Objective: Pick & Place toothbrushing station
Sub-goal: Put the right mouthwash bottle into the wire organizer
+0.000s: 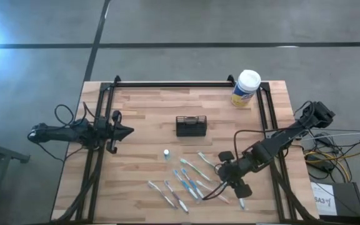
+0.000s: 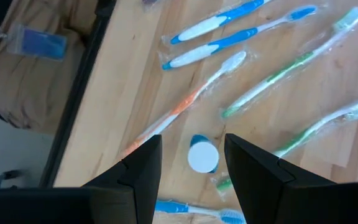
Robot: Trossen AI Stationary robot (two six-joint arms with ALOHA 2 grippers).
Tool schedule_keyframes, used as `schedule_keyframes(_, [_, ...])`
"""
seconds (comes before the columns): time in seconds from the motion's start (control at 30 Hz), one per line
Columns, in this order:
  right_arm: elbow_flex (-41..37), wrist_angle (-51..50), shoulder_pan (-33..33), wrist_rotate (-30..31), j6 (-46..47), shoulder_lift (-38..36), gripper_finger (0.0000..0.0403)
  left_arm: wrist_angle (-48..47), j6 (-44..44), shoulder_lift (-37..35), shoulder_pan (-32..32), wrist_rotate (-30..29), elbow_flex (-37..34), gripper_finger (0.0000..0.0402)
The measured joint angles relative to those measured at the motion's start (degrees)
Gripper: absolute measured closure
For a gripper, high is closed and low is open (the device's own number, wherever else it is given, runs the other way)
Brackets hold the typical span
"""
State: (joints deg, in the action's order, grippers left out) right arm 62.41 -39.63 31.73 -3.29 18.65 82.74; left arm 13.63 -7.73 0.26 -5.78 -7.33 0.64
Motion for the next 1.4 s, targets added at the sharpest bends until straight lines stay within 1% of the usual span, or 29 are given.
schedule_keyframes(0.3, [-0.87, 0.30, 0.39, 1.90, -0.21, 0.00, 0.0232, 0.04, 0.00, 0.01, 0.00, 0.00, 0.00, 0.0394])
schedule_keyframes(0.37, [-1.67, 1.78, 0.39, 1.99, -0.22, 0.10, 0.0232, 0.04, 0.00, -0.01, 0.00, 0.00, 0.00, 0.0394])
schedule_keyframes(0.43, [-2.32, 3.27, 0.41, 1.99, -0.48, 0.61, 0.0232, 0.02, 0.00, 0.00, 0.00, 0.00, 0.00, 0.0394])
schedule_keyframes(0.77, [-3.17, 3.37, 0.94, 1.92, -0.86, 5.22, 0.0232, -0.02, 0.11, -0.01, 0.01, 0.02, -0.02, 0.0394])
schedule_keyframes(1.3, [-3.76, 3.91, 1.02, 1.83, -0.59, 7.54, 0.0232, -0.04, 0.15, 0.01, 0.00, 0.01, -0.02, 0.0394])
schedule_keyframes(1.4, [-3.76, 3.89, 1.02, 1.82, -0.61, 8.15, 0.0239, -0.04, 0.15, 0.01, 0.00, 0.00, -0.02, 0.0394])
